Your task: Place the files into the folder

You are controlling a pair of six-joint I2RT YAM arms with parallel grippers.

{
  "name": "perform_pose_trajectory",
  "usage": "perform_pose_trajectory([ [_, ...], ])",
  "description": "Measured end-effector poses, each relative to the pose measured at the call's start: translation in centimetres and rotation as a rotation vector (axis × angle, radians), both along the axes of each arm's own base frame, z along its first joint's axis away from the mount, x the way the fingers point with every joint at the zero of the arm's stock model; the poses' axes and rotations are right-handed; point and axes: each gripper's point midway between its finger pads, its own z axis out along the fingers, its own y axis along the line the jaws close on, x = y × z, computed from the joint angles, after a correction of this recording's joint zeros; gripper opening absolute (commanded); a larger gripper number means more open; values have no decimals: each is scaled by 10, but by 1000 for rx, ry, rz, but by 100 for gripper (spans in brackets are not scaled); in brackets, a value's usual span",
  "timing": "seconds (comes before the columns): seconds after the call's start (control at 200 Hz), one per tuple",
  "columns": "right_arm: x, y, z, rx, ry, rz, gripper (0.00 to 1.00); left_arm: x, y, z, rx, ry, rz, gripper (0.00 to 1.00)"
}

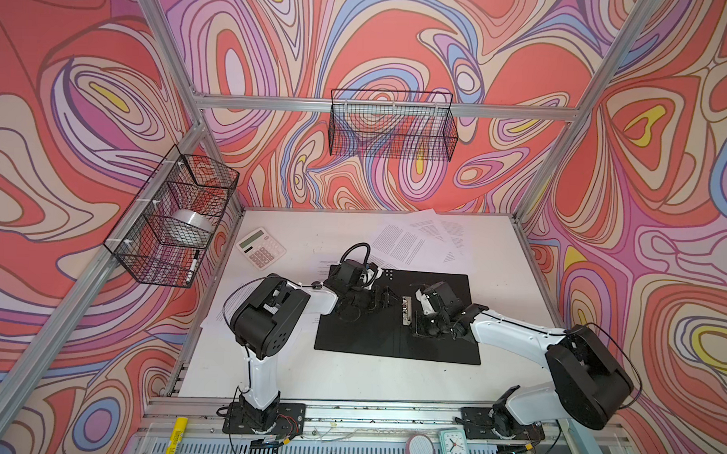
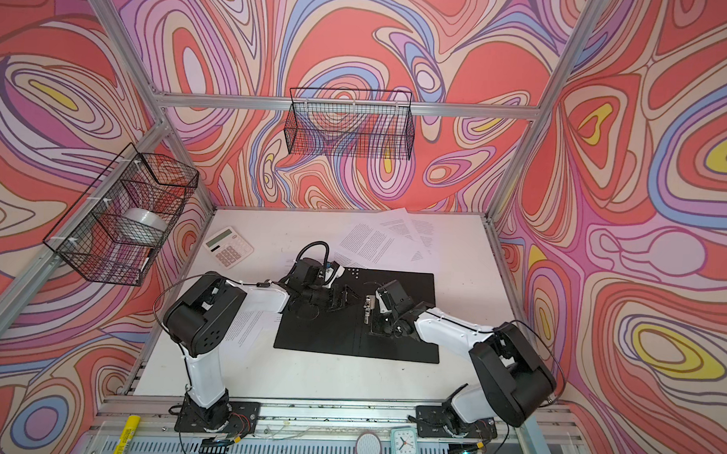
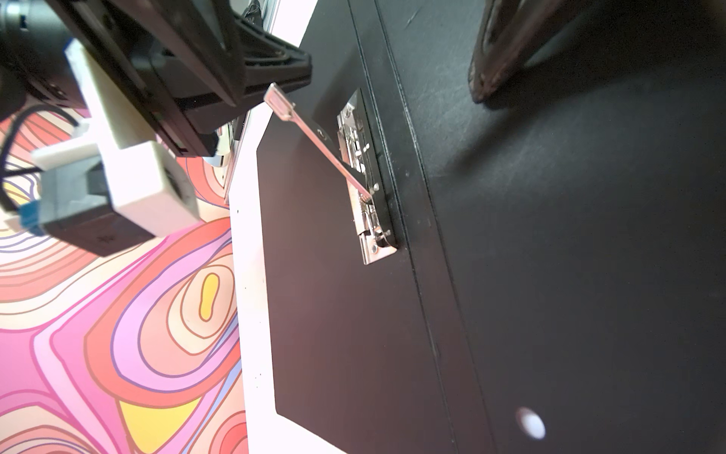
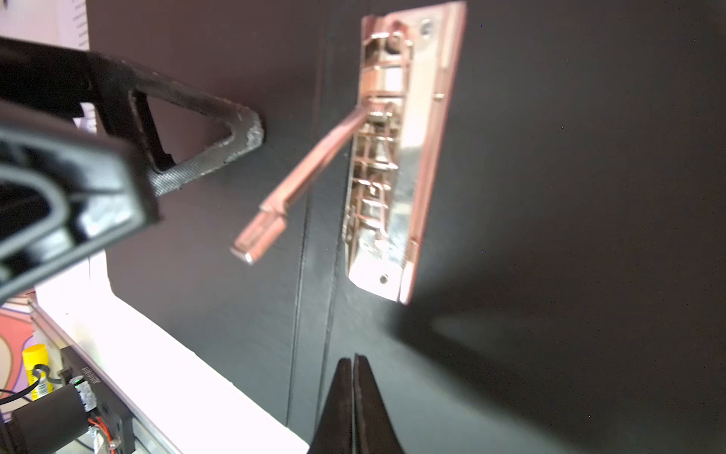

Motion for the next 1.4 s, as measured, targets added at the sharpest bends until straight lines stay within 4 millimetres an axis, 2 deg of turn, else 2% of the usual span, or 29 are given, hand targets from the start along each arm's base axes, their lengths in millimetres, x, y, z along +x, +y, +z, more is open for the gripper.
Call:
perform_pose_trajectory([
  [0.14,14,11,3,30,-15,8,11,-1,1,2,-18,-3,4,100],
  [0.28,33,14,8,56,-37,-2,10,-3,6,5,-39,7,17,100],
  [0.436,51,18,5,80,-36,-3,10,-4,10,5,-47,23,22,100],
  [0.576,68,20,3,114,-29,-19,16,-4,10,5,-49,23,23,100],
  [0.791,111,19,4,142,-54,-85,23,-6,13,7,-60,32,29,100],
  [0.871,121,19,3,153,-57,-102,27,-7,14,9,-63,39,35,100],
  [1.077,127,16,11,142,-85,-104,38,-18,24,13,-15,109,72,100],
  [1.212,126,10,37,127,-151,-94,48,-27,43,16,92,147,131,100],
  [1.322,124,9,66,122,-224,-71,57,-32,67,34,193,110,199,100],
  [1.402,117,13,74,104,-250,-45,65,-36,88,52,263,59,268,100],
])
